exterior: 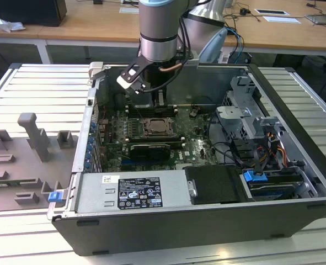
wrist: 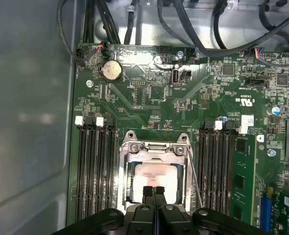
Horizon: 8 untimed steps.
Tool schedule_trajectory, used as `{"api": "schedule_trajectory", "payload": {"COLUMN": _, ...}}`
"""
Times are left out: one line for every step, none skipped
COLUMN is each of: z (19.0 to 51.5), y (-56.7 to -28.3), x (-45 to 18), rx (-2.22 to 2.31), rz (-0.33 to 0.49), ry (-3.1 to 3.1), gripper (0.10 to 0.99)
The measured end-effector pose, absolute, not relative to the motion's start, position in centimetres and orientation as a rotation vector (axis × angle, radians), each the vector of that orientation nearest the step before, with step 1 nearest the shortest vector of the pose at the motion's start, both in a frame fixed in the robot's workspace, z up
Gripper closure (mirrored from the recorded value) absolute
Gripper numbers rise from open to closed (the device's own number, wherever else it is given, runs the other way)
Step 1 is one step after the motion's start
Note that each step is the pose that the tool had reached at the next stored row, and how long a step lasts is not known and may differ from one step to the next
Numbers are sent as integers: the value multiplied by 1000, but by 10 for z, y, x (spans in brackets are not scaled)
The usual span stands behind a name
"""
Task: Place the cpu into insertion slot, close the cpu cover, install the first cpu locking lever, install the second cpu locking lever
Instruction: 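Install the first cpu locking lever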
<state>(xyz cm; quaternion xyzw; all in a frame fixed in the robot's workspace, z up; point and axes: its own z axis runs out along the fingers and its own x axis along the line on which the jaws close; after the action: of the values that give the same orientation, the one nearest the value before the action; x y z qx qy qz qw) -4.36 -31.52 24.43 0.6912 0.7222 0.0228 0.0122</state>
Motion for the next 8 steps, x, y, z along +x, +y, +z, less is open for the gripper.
{"api": "schedule_trajectory", "payload": {"z": 246, "y": -315, "x": -44, "rx": 2155, "rz": 72, "ry": 2251, "gripper": 980}}
{"api": "schedule_trajectory", "payload": {"z": 249, "y": -315, "x": -44, "rx": 2155, "rz": 71, "ry": 2251, "gripper": 980}}
{"api": "schedule_trajectory", "payload": {"z": 256, "y": -315, "x": -44, "rx": 2155, "rz": 72, "ry": 2252, "gripper": 980}}
{"api": "schedule_trajectory", "payload": {"z": 268, "y": -315, "x": -44, "rx": 2155, "rz": 72, "ry": 2252, "gripper": 980}}
{"api": "schedule_trajectory", "payload": {"z": 277, "y": -315, "x": -44, "rx": 2155, "rz": 72, "ry": 2251, "gripper": 980}}
{"api": "schedule_trajectory", "payload": {"z": 278, "y": -315, "x": -44, "rx": 2153, "rz": 72, "ry": 2253, "gripper": 980}}
{"api": "schedule_trajectory", "payload": {"z": 278, "y": -315, "x": -44, "rx": 2139, "rz": 72, "ry": 2267, "gripper": 980}}
{"api": "schedule_trajectory", "payload": {"z": 278, "y": -315, "x": -44, "rx": 2118, "rz": 73, "ry": 2287, "gripper": 980}}
